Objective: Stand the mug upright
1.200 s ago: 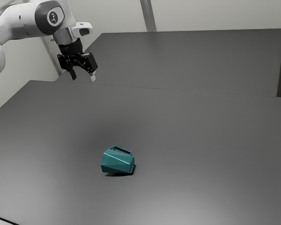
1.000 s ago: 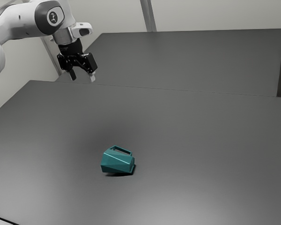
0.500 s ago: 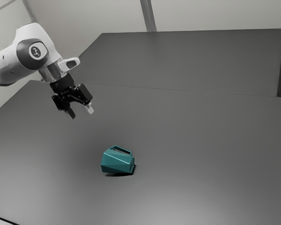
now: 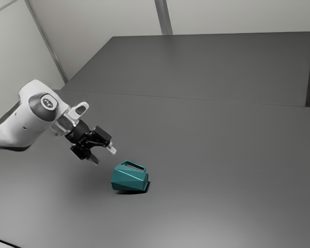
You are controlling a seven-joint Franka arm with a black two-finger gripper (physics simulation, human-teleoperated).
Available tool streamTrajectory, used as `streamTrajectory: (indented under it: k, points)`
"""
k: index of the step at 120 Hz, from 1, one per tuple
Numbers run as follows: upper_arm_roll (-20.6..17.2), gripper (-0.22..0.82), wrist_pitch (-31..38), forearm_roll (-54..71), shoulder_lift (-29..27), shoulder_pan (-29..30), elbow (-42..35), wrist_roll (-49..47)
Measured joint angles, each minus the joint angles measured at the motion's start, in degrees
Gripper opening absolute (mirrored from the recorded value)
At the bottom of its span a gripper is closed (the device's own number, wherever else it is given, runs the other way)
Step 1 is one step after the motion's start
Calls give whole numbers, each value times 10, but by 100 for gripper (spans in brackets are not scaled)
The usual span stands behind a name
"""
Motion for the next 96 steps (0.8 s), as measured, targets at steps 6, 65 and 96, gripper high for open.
streamTrajectory:
  k: [6,65,96]
  points:
    - [0,60,13,-28,7,1,-13,15]
    - [-3,60,61,-163,40,-8,-57,129]
    - [-4,17,47,-195,41,-20,-58,171]
